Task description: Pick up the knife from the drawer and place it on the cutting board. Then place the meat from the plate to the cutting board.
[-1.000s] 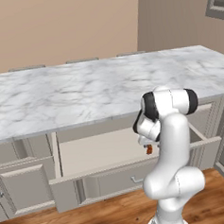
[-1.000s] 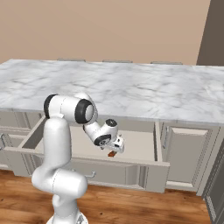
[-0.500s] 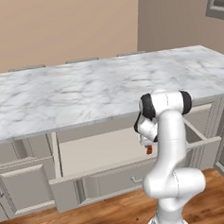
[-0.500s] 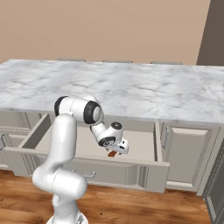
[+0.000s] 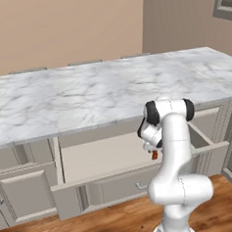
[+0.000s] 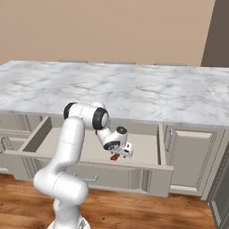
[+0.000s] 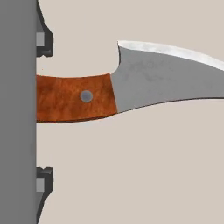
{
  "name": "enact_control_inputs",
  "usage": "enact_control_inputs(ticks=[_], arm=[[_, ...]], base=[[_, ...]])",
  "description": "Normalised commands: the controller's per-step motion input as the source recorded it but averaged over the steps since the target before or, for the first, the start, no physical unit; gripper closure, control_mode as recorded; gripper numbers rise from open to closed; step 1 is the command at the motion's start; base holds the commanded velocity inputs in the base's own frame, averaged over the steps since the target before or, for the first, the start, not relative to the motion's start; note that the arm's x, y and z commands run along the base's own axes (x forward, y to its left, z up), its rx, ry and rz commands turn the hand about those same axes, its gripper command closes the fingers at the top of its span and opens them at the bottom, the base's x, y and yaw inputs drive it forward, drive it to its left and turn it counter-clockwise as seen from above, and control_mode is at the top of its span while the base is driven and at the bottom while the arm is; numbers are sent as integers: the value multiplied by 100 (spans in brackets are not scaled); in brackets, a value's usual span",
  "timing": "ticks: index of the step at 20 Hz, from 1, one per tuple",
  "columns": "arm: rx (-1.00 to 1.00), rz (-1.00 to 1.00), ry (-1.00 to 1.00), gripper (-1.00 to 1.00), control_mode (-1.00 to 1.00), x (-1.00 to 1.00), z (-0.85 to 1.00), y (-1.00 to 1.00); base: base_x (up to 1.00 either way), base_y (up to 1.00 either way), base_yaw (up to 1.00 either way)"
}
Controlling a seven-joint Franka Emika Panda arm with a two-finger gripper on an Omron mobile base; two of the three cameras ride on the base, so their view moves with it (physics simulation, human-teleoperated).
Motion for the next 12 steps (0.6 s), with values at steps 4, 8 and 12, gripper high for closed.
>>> enact_control_inputs(ticks=[4, 8, 12], arm=[[0, 0, 0, 100, -100, 29, -30, 0], [0, 0, -1, 100, -100, 20, -30, 0], [0, 0, -1, 100, -100, 2, -50, -13]], base=[[0, 0, 0], [0, 0, 0], [0, 0, 0]])
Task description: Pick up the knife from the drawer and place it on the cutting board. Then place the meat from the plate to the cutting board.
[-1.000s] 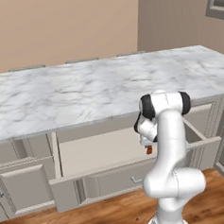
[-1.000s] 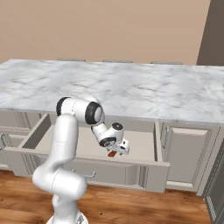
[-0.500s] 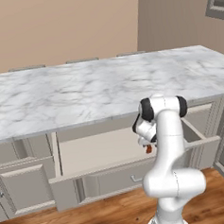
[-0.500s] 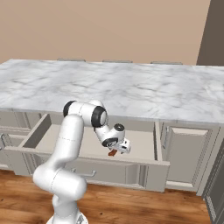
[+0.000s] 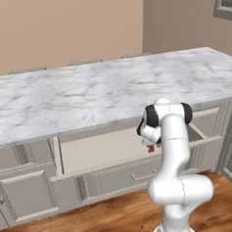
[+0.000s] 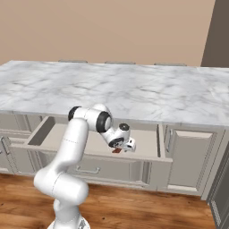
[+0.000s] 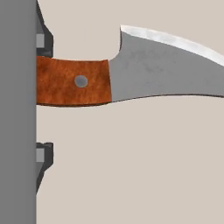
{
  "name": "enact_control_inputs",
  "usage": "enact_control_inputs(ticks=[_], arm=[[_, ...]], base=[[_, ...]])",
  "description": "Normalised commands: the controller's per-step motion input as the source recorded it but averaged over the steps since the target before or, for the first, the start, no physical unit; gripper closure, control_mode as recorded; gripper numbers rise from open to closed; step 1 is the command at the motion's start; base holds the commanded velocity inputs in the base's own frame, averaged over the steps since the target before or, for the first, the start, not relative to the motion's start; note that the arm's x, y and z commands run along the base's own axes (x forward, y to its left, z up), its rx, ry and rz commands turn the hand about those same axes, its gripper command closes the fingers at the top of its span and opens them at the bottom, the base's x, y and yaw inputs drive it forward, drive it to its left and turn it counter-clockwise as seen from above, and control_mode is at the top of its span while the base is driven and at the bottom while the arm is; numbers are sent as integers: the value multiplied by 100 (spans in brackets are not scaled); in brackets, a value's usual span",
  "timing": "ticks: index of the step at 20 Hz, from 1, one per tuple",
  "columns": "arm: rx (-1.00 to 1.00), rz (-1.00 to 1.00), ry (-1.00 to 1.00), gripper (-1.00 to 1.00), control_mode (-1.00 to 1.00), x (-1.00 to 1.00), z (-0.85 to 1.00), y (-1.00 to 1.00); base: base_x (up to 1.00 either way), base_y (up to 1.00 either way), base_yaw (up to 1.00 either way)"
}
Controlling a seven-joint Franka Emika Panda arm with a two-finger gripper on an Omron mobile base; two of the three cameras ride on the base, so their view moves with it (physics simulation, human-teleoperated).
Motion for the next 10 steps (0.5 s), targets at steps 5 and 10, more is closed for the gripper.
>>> enact_control_inputs(ticks=[5, 10], arm=[[0, 0, 0, 100, -100, -4, -60, -31], [1, -10, 0, 100, -100, -51, -58, -59]], base=[[0, 0, 0], [0, 0, 0]])
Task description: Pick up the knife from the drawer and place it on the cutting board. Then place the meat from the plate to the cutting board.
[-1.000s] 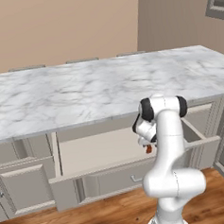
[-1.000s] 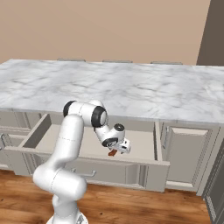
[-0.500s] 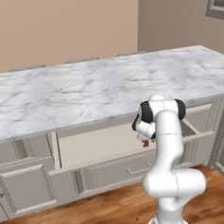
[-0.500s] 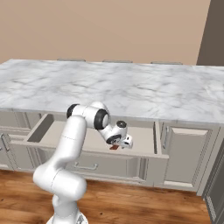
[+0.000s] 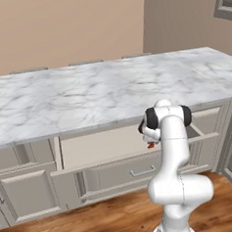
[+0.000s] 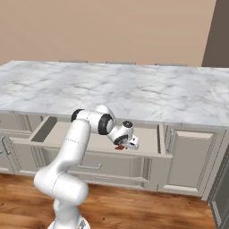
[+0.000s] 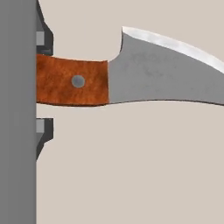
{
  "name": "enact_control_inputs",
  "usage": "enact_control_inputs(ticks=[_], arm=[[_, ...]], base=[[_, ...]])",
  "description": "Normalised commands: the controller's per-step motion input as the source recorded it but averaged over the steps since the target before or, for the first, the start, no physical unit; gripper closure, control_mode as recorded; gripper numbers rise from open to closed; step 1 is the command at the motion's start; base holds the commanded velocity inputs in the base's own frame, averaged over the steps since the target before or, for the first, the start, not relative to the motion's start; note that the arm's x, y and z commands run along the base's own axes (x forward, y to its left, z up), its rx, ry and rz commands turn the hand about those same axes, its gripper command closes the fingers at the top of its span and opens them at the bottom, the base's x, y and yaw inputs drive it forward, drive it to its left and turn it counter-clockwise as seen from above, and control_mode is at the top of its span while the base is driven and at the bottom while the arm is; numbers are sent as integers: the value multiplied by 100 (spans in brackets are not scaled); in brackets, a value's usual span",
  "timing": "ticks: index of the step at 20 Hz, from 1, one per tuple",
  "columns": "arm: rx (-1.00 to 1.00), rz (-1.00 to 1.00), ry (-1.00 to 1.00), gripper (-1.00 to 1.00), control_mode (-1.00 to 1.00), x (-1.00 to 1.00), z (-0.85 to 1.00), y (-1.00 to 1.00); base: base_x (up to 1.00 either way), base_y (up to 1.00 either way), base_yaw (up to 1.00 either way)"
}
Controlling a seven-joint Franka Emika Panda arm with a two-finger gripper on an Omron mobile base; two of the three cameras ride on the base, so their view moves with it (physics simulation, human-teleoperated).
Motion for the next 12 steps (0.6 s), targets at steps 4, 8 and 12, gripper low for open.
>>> enact_control_inputs(ticks=[4, 8, 12], arm=[[2, -15, 2, 100, -100, -43, -28, -51], [0, -16, 0, 100, -100, 0, 27, -2], [0, -18, 0, 100, -100, 0, 45, 0]], base=[[0, 0, 0], [0, 0, 0], [0, 0, 0]])
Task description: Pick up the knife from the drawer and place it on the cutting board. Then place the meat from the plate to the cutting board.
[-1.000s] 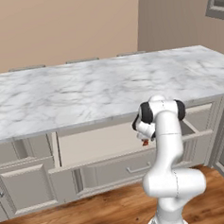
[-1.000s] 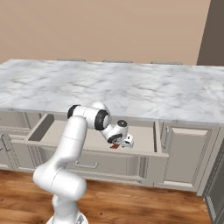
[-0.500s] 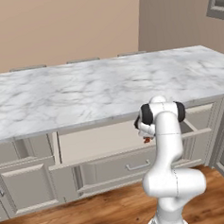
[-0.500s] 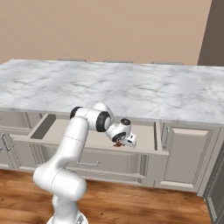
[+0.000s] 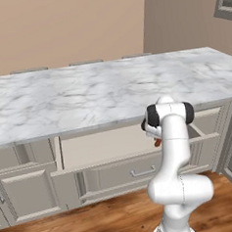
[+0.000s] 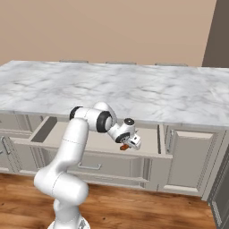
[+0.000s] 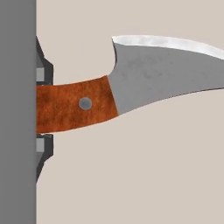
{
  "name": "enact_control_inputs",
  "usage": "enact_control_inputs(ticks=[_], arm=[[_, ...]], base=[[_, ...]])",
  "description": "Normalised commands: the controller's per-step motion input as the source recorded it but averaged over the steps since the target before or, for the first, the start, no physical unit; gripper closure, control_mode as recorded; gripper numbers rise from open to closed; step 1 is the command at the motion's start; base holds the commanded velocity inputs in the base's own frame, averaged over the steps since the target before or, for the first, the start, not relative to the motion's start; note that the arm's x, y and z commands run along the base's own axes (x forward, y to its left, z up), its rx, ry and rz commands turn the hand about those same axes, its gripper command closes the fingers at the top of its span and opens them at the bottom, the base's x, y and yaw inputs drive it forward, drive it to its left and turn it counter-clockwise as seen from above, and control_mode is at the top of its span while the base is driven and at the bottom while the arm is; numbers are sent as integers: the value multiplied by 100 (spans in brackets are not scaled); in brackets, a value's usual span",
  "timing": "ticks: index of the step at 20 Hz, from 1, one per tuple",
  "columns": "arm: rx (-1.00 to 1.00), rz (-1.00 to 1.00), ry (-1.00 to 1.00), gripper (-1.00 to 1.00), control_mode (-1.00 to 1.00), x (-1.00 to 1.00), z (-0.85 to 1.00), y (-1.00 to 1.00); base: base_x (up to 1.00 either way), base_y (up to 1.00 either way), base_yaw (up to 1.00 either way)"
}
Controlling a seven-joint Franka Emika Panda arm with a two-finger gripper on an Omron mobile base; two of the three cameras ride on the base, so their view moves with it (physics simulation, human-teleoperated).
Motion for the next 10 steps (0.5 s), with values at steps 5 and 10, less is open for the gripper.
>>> enact_control_inputs(ticks=[5, 10], arm=[[0, -17, 0, 100, -100, -12, 43, 0], [0, -29, 0, 100, -100, -25, 35, 0]], base=[[0, 0, 0], [0, 0, 0]])
